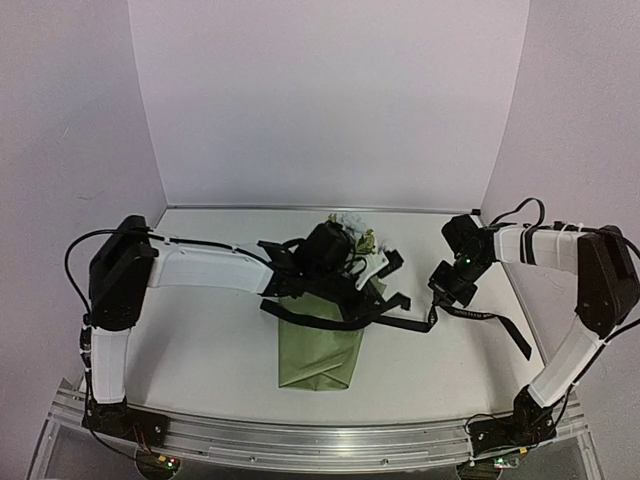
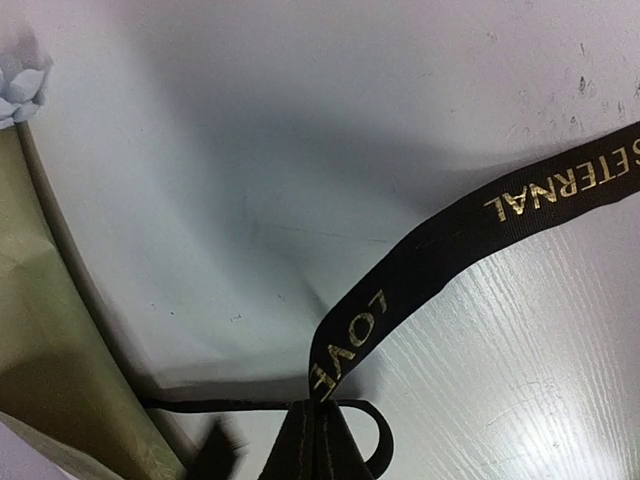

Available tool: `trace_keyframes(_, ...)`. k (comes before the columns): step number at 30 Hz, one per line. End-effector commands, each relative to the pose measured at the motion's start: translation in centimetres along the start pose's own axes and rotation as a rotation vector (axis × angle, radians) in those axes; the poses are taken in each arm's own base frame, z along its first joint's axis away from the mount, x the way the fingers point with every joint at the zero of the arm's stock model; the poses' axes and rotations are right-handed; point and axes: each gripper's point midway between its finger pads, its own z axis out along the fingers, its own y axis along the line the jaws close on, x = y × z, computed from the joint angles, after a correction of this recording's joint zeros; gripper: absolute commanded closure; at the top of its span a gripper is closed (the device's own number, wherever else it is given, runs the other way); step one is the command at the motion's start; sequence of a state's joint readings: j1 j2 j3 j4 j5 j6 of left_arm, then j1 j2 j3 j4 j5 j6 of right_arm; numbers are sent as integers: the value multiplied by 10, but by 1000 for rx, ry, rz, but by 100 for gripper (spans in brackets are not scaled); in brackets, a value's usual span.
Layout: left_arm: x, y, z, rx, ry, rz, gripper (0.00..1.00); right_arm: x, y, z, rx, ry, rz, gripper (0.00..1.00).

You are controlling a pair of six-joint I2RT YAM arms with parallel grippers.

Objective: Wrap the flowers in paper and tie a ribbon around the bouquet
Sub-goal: Place the left side of the ribbon at the center of the board.

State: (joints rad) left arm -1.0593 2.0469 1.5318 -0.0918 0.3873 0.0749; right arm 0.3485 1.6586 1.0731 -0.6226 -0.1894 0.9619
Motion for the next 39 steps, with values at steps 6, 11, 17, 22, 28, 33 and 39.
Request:
trace_keyframes(6, 11, 23, 20, -49, 99, 180, 100, -12, 35, -1, -54, 38, -29, 100)
trace_keyframes(11, -2, 3, 33, -22, 97, 292, 100, -21, 58, -13, -89, 51, -78, 100)
trace_keyframes(17, -17, -8, 45, 20, 31, 363, 100, -27, 79, -17, -140, 91, -77, 100)
trace_keyframes(22, -26, -31, 45, 81, -17, 433, 100, -30, 81, -15, -113, 125, -84, 100)
trace_keyframes(28, -44, -37, 33, 47, -102, 483, 100, -31, 83, -12, -91, 157, -86, 100)
trace_keyframes(33, -81, -36, 9, -36, -257, 526, 100, -31, 83, -12, -67, 174, -94, 100)
trace_keyframes(39, -112, -26, -21, -88, -381, 508, 100, -29, 81, -6, -51, 192, -91, 100)
